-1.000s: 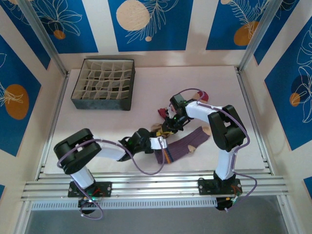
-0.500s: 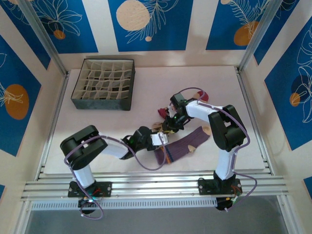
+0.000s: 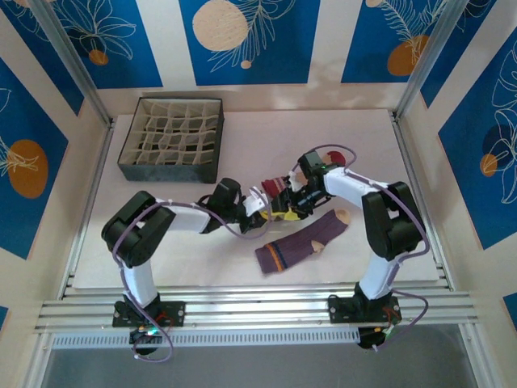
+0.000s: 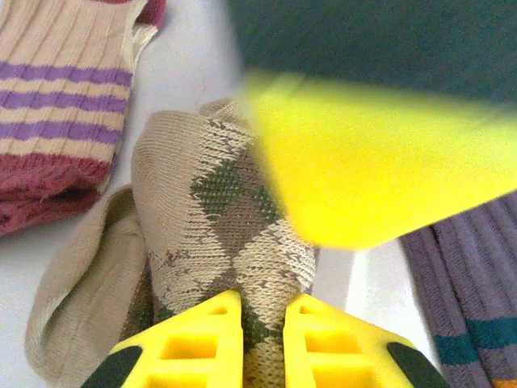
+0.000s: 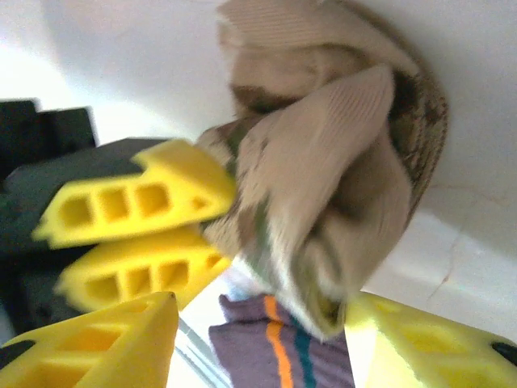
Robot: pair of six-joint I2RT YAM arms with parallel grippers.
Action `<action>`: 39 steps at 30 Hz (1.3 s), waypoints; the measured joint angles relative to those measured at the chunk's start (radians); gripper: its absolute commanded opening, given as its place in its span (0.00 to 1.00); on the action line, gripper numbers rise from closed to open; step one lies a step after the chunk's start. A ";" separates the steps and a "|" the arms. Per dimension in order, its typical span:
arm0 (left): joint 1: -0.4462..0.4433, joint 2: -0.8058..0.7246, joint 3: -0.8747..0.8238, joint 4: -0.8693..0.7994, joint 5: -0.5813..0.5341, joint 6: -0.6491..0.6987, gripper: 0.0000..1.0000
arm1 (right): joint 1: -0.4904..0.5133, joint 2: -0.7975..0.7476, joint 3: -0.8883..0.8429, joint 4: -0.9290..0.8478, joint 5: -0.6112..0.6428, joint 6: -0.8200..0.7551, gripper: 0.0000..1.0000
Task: Roll the socks
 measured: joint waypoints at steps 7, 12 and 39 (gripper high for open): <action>0.054 0.041 0.094 -0.135 0.121 -0.092 0.06 | -0.072 -0.080 -0.034 0.031 -0.031 0.000 0.60; 0.090 0.086 0.166 -0.219 0.203 -0.173 0.09 | -0.076 -0.058 -0.039 0.089 -0.021 0.013 0.61; 0.130 -0.048 -0.078 0.021 0.225 -0.225 0.52 | 0.016 0.224 0.148 0.021 0.016 0.027 0.17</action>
